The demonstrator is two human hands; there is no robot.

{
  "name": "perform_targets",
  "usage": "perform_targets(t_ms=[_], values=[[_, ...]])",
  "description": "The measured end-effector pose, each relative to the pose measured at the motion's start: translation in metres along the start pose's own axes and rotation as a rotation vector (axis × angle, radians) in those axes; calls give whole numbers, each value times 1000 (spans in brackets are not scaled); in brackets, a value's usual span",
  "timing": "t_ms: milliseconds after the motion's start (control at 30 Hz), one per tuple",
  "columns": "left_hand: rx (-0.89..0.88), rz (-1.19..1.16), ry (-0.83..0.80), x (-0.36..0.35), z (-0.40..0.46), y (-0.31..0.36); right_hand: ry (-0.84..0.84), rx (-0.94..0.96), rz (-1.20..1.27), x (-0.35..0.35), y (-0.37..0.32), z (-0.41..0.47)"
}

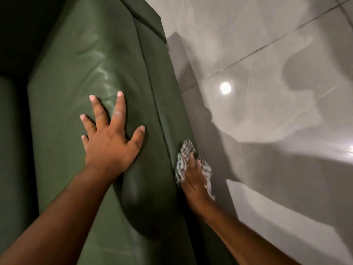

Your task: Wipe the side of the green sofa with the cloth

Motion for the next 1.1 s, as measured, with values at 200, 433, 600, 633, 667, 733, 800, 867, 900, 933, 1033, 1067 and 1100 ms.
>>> perform_targets(t_ms=[200, 433, 600, 633, 667, 733, 800, 867, 900, 933, 1033, 1067, 1100], values=[[107, -21, 41, 22, 111, -24, 27, 14, -117, 17, -37, 72], [62, 41, 168, 40, 210, -30, 24, 174, -116, 58, -184, 255], [24, 61, 248, 33, 208, -25, 15, 293, -87, 54, -172, 219], [16, 65, 258, 33, 208, -26, -5, 328, -90, 53, -168, 211], [11, 66, 269, 32, 209, -25, -19, 351, -93, 53, -169, 210], [12, 64, 293, 29, 208, -23, -21, 358, -87, 57, -180, 225], [20, 65, 316, 24, 208, -23, 11, 354, -138, 59, -203, 255], [27, 79, 330, 22, 208, -23, 71, 342, -189, 66, -230, 291], [34, 89, 329, 21, 209, -24, 99, 334, -180, 72, -245, 312], [38, 100, 327, 20, 210, -24, 119, 321, -146, 78, -260, 333], [41, 111, 320, 19, 209, -22, 129, 231, 122, 98, -292, 374], [43, 112, 318, 19, 209, -22, 121, 188, 240, 102, -294, 379], [45, 113, 316, 19, 208, -23, 115, 136, 331, 104, -294, 380]])
Point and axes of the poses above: each hand's wrist, its own z-axis towards the middle knuckle, its own x-axis out of the back of the hand, y = z × x, the point moved 8 cm from there along z, towards the middle knuckle, and after that the axes turned 14 degrees about -x, right-handed, at the moved point
